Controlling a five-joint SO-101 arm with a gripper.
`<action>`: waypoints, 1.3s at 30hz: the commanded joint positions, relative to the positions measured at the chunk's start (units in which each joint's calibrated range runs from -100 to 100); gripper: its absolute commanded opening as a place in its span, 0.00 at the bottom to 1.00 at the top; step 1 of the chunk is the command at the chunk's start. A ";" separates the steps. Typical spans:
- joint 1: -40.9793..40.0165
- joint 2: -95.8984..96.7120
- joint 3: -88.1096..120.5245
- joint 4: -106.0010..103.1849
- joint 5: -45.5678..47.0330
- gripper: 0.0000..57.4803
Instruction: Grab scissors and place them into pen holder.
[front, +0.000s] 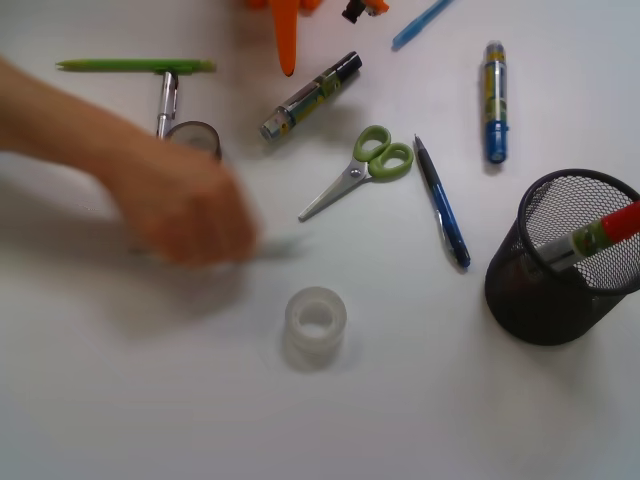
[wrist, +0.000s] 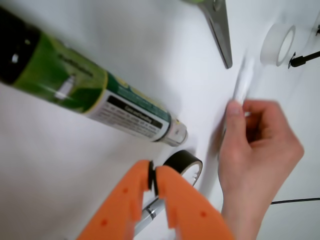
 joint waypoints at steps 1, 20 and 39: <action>-0.73 -0.29 0.95 -8.98 -1.66 0.14; -0.73 0.05 -16.71 -9.33 2.00 0.51; -22.57 92.79 -70.15 -0.15 -4.49 0.51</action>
